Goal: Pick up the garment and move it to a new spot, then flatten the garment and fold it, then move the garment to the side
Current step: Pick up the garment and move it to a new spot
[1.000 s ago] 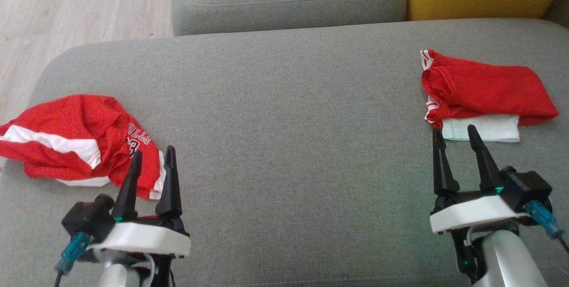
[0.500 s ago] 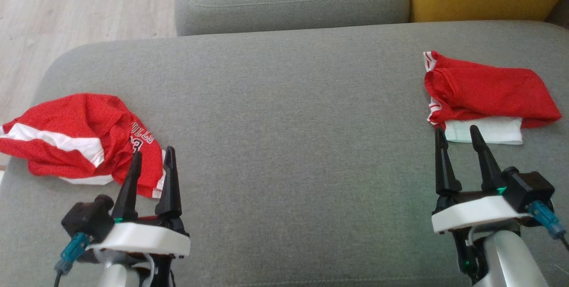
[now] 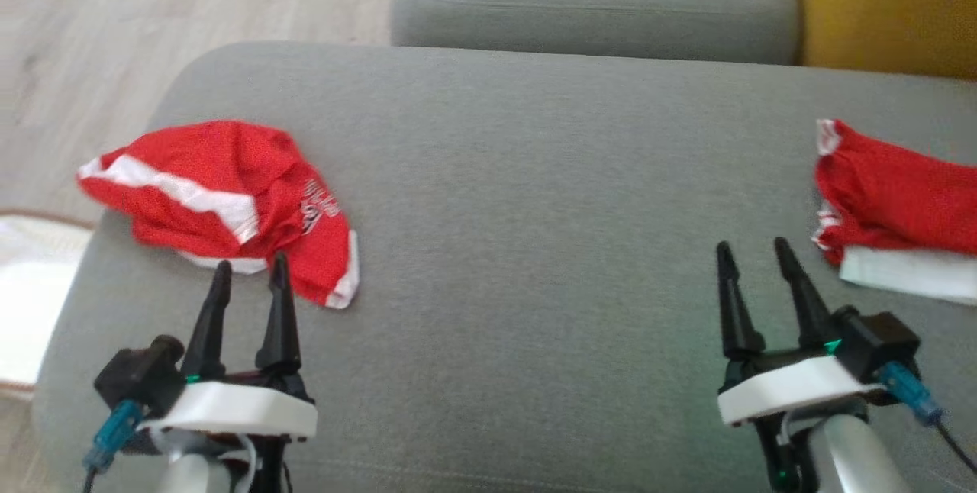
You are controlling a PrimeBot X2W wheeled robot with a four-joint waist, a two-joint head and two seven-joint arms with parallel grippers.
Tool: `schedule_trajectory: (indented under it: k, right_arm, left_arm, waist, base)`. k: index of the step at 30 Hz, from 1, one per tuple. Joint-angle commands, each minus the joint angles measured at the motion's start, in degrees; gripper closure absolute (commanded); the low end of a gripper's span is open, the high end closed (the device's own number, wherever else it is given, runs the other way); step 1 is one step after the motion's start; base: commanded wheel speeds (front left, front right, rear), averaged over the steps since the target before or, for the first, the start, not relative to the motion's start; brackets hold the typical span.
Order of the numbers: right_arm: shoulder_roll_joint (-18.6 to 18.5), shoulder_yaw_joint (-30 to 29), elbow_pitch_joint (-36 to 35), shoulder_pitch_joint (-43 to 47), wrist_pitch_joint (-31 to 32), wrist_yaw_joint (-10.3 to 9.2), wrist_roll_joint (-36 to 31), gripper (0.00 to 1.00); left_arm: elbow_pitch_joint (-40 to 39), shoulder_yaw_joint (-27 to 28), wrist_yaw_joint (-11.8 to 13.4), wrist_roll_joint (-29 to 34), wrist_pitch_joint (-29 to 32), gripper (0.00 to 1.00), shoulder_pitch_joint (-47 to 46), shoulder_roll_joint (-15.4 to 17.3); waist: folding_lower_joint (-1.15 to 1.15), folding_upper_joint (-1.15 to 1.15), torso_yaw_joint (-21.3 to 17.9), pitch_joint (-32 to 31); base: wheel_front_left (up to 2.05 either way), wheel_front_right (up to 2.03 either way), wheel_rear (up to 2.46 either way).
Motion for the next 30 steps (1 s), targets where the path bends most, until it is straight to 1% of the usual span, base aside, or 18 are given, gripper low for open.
schedule_trajectory:
  k: [1,3,4,5,8,9,10,16,22,26,30]
  right_arm:
    - [-0.12,2.24,-1.57,-1.19,-0.78,-0.05,0.43,0.0]
    - [-0.12,2.98,-1.5,-1.08,-0.78,-0.05,0.66,0.0]
    - [-0.12,2.98,-1.5,-1.08,-0.78,-0.05,0.66,0.0]
    - [-0.12,3.56,-1.44,-1.09,-0.78,-0.05,0.85,0.0]
    - [-0.12,4.84,-1.34,-1.1,-0.78,-0.05,1.32,0.0]
    - [-0.12,5.58,-1.32,-1.1,-0.78,-0.05,1.72,0.0]
    - [-0.12,5.83,-1.34,-1.11,-0.78,-0.05,1.95,0.0]
    - [-0.12,7.09,-1.05,-0.89,-0.78,-0.05,2.77,0.0]
    - [-0.12,7.19,-1.08,-1.08,-0.78,-0.05,2.85,0.0]
    - [-0.12,6.91,-1.29,-1.78,-0.78,-0.05,2.24,0.0]
    - [-0.12,5.37,-1.78,-2.94,-0.78,-0.05,0.72,0.0]
  left_arm:
    - [-1.52,2.72,0.1,0.42,-0.29,0.0,-2.45,0.55]
    - [-1.49,3.09,-0.02,0.55,-0.29,0.0,-2.47,0.55]
    - [-1.49,3.09,-0.02,0.55,-0.29,0.0,-2.47,0.55]
    - [-1.53,3.41,0.01,0.61,-0.29,0.0,-2.41,0.55]
    - [-1.53,4.04,-0.09,0.91,-0.29,0.0,-2.29,0.55]
    - [-1.54,4.32,-0.18,1.03,-0.29,0.0,-2.21,0.55]
    - [-1.58,4.42,-0.2,1.07,-0.29,0.0,-2.17,0.55]
    - [-1.83,4.83,-0.25,1.4,-0.29,0.0,-1.47,0.55]
    - [-2.2,5.11,-0.4,1.43,-0.29,0.0,-1.36,0.55]
    - [-2.66,5.52,-0.33,1.09,-0.29,0.0,-2.1,0.55]
    - [-2.04,5.99,-0.64,1.73,-0.29,0.0,-4.15,0.55]
  waist:
    - [0.0,0.0,3.12,-0.02]
    - [0.0,0.0,5.15,-0.07]
    - [0.0,0.0,5.15,-0.07]
    - [0.0,0.0,5.96,-0.14]
    - [0.0,0.0,8.66,-0.27]
    - [0.0,0.0,10.4,-0.4]
    - [0.0,0.0,11.24,-0.45]
    - [0.0,0.0,14.89,-0.87]
    - [0.0,0.0,16.21,-0.23]
    - [0.0,0.0,15.93,1.43]
    - [0.0,0.0,15.16,4.37]
  base:
    - [0.0,0.0,0.0]
    - [0.0,0.0,0.0]
    - [0.0,0.0,0.0]
    - [0.0,0.0,0.0]
    - [0.0,0.0,0.0]
    - [0.0,0.0,0.0]
    - [0.0,0.0,0.0]
    - [0.0,0.0,0.0]
    - [0.0,0.0,0.0]
    - [0.0,0.0,0.0]
    - [0.0,0.0,0.0]
